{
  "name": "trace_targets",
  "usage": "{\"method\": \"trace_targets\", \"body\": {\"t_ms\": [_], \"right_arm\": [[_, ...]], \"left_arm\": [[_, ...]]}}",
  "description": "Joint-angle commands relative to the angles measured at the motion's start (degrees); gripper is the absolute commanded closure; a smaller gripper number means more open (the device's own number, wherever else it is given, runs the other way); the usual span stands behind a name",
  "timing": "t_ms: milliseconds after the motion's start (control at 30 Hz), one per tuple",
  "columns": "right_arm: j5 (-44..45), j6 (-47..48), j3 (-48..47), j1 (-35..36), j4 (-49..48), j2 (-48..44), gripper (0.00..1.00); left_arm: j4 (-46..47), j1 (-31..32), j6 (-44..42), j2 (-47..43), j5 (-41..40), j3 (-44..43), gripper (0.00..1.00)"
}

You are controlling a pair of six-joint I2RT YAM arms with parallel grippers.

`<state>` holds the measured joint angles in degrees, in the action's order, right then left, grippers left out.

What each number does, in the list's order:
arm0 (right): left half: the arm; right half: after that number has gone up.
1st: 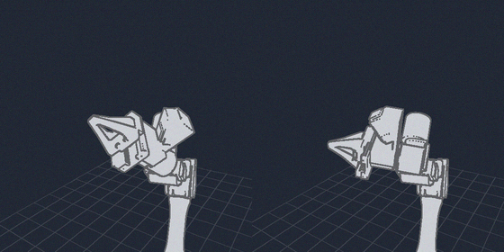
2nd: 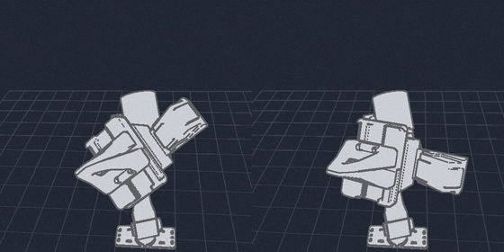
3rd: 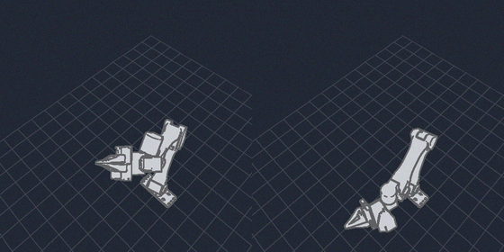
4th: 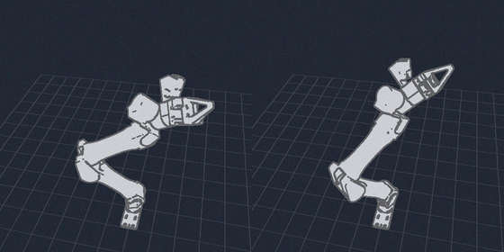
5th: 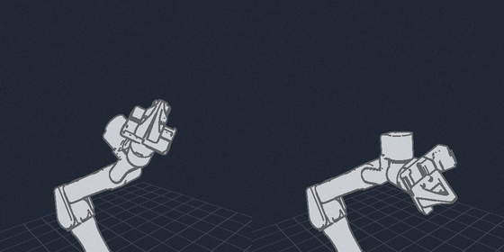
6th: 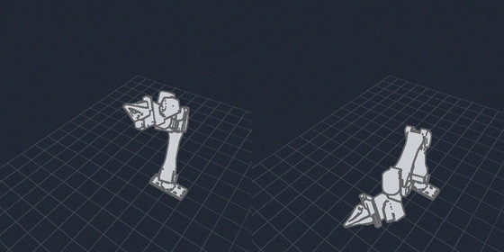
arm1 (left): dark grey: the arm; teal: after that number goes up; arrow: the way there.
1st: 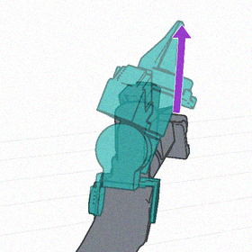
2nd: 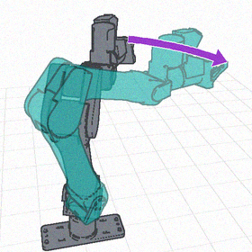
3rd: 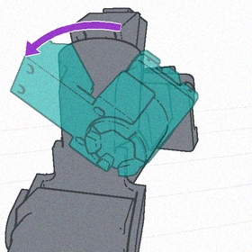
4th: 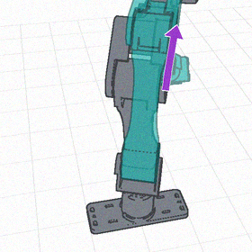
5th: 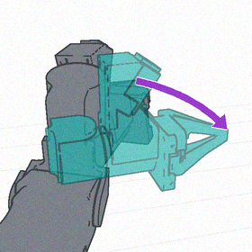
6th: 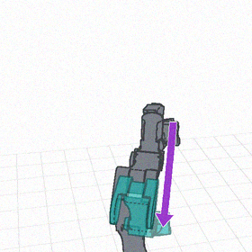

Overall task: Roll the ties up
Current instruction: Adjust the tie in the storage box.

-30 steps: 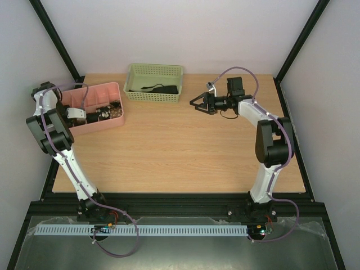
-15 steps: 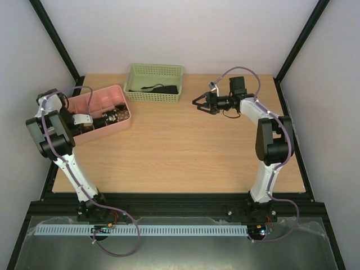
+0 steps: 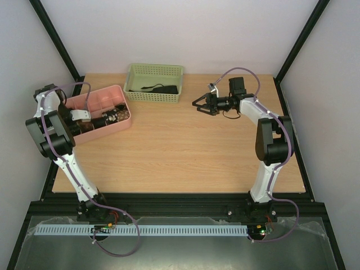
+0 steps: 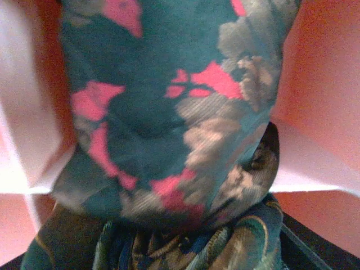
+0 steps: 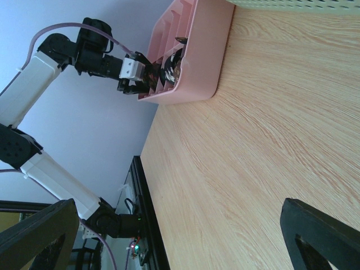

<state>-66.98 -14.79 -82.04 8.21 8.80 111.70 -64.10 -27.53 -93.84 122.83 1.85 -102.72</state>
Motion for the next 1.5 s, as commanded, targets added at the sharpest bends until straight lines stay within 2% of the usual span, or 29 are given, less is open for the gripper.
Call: {"method": "trace_targets", "body": {"t_ms": [0,200,533,633,867,1000,1267,1367,1467], "right_arm": [[-2.0,0.6,-0.6,-0.3,1.5,0.0,0.02],[-2.0,0.7,-0.3,-0.3,1.0,0.0,0.01],[-2.5,1.2,1.1,-0.4,1.2,-0.4,0.01],[-2.5,1.2,1.1,-0.4,1.3,-0.4,0.01],[-2.4,1.8,0.8,-0.6,1.8,-0.5,0.01],[-2.5,0.4,0.7,-0.6,0.1,0.0,0.01],[-2.2,-2.4,2.1,-0.6,-3.0,-0.2,0.01],[-1.9,-3.1,2.7,-0.6,-3.9,-0.6,0.01],[-1.6,-3.3,3.0,-0.6,-4.1,-0.8,0.01]], "left_arm": [[-3.8,0.3,-1.8,0.6,0.6,-4.1,0.32],[-5.8,0.4,-3.0,0.6,-0.3,-4.4,0.27],[-1.4,0.4,-1.7,0.1,-1.5,3.7,0.48],[1.1,0.5,-0.8,0.3,-1.6,5.8,0.50],[-3.0,0.0,-0.7,0.7,-1.5,-0.5,0.34],[-5.2,-0.3,-2.0,0.3,-1.7,-3.4,0.31],[-6.1,-0.4,-2.9,1.2,-2.1,-3.6,0.26],[-5.3,-0.2,-2.1,2.1,-1.7,-2.2,0.33],[-4.9,0.0,-1.6,2.9,-1.4,-1.2,0.44]]}}
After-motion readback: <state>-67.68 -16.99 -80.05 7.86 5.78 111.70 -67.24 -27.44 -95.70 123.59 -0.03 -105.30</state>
